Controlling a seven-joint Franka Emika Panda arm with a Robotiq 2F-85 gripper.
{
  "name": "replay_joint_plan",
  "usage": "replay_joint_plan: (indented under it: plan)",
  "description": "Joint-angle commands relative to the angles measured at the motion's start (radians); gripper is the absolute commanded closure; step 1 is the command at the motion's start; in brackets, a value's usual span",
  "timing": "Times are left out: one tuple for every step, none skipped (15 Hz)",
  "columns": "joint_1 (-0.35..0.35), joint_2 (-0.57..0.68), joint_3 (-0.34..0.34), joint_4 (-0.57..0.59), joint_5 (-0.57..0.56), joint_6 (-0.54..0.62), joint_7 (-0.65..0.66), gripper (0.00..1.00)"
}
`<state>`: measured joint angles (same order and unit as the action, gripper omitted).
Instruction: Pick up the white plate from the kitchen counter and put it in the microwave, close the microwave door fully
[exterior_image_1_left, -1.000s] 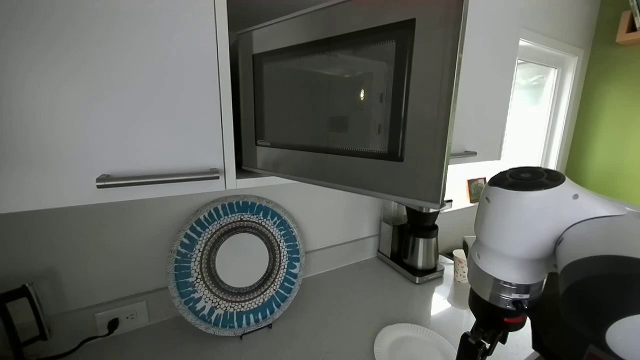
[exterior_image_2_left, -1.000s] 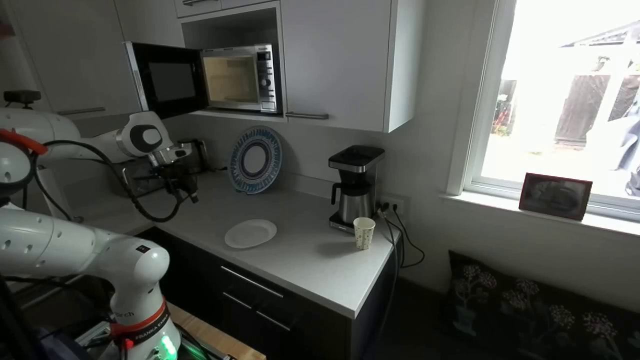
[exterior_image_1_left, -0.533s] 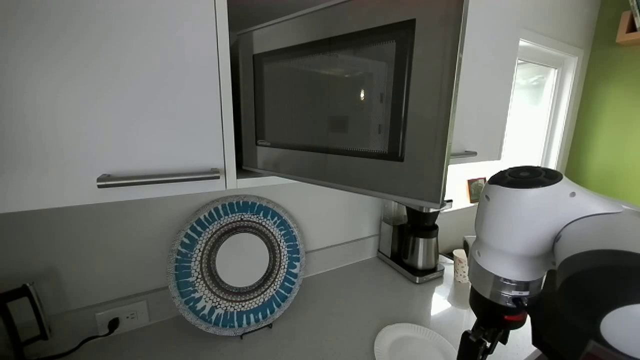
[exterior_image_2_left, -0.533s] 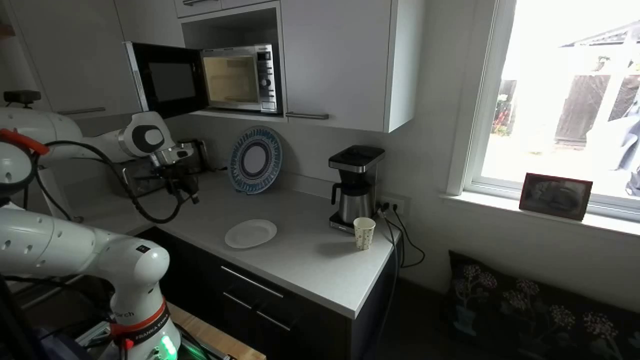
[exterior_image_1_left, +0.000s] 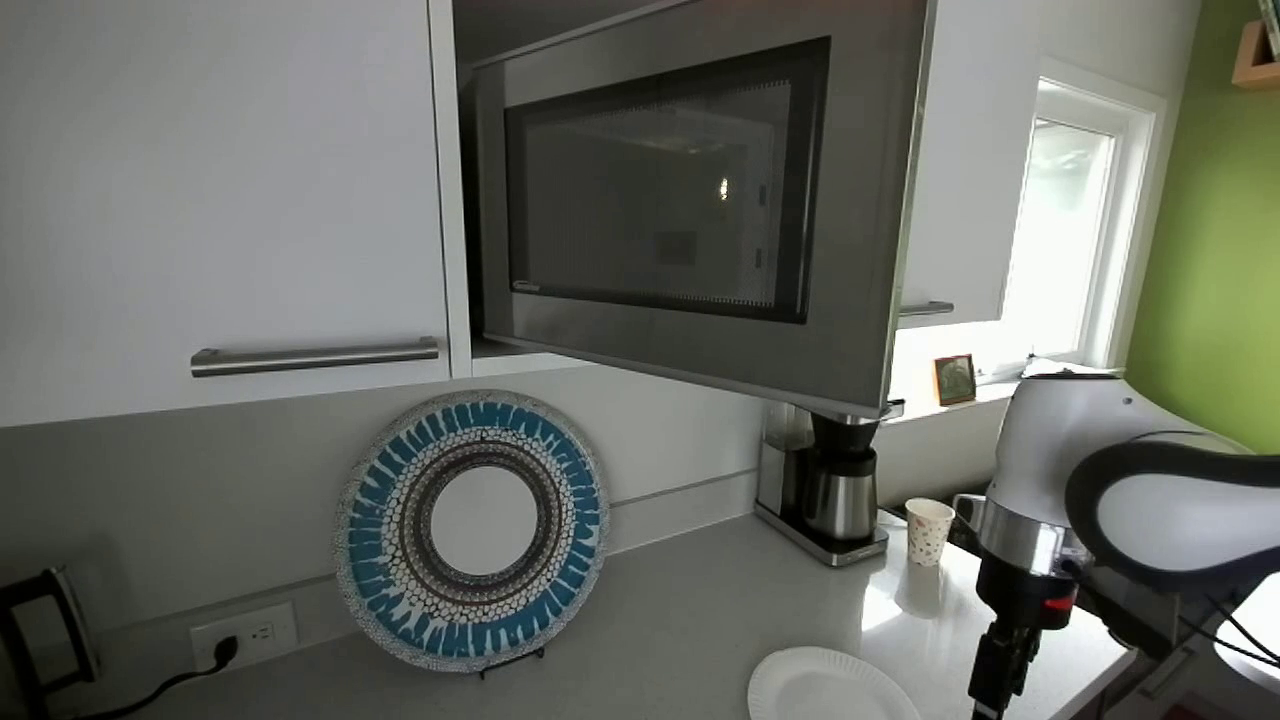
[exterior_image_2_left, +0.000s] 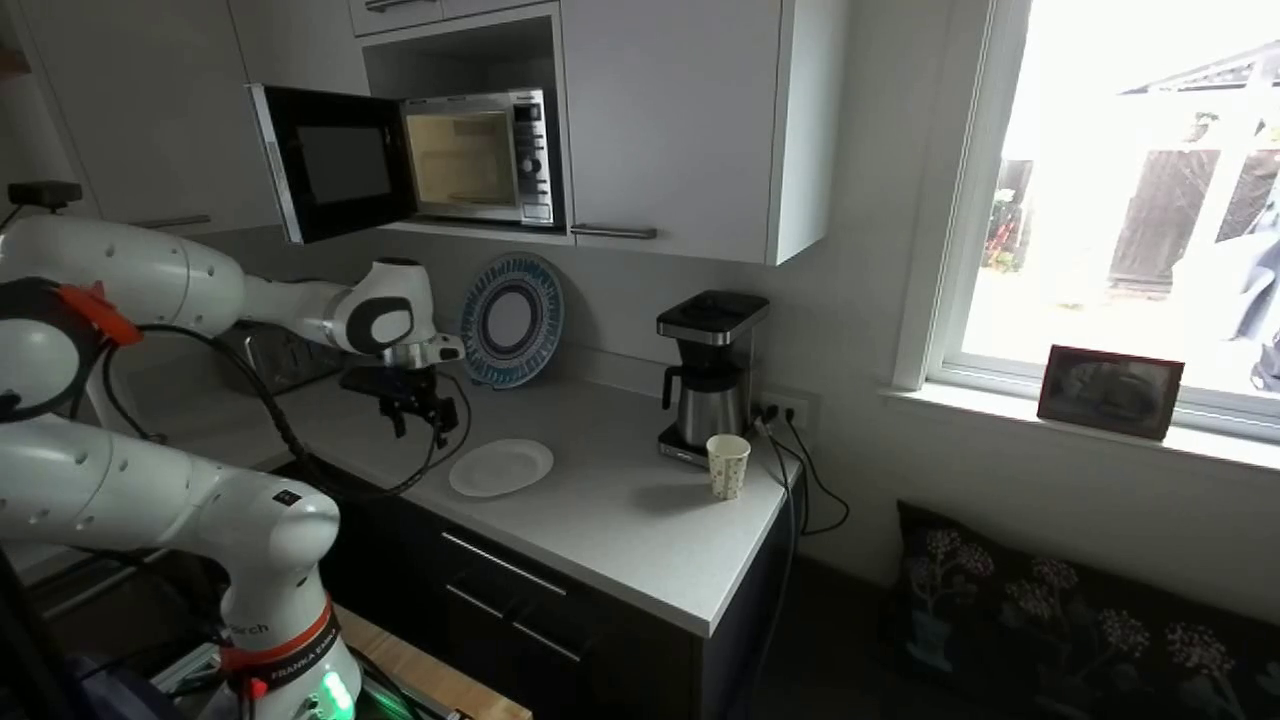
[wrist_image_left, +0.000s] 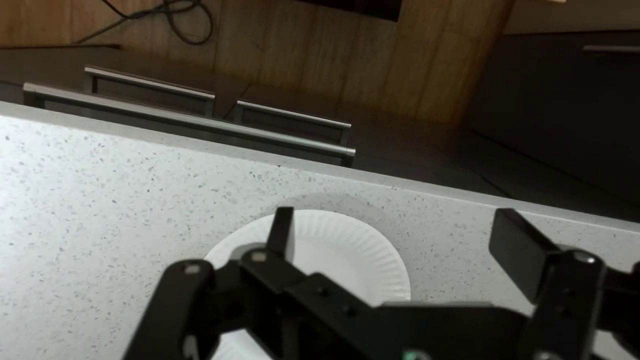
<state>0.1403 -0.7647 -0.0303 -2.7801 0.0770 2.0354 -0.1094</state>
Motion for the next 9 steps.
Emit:
replay_joint_plan:
  plan:
    - [-0.037, 0.055, -0.166, 0.006, 0.038, 0.024, -0.208, 0.00]
    - [-0.038, 0.074, -0.228, 0.010, 0.071, 0.014, -0.276, 0.00]
    - [-0.051, 0.097, -0.275, 0.012, 0.103, 0.012, -0.316, 0.00]
    - [-0.062, 0.053, -0.182, 0.012, 0.066, 0.001, -0.241, 0.00]
    - [-0.073, 0.068, -0.222, 0.012, 0.084, 0.000, -0.284, 0.00]
    - [-0.080, 0.082, -0.245, 0.013, 0.093, 0.000, -0.308, 0.00]
    - [-0.082, 0.092, -0.253, 0.015, 0.098, 0.000, -0.318, 0.00]
    - [-0.081, 0.097, -0.253, 0.016, 0.101, 0.000, -0.319, 0.00]
    - [-0.080, 0.098, -0.251, 0.017, 0.103, 0.000, -0.319, 0.00]
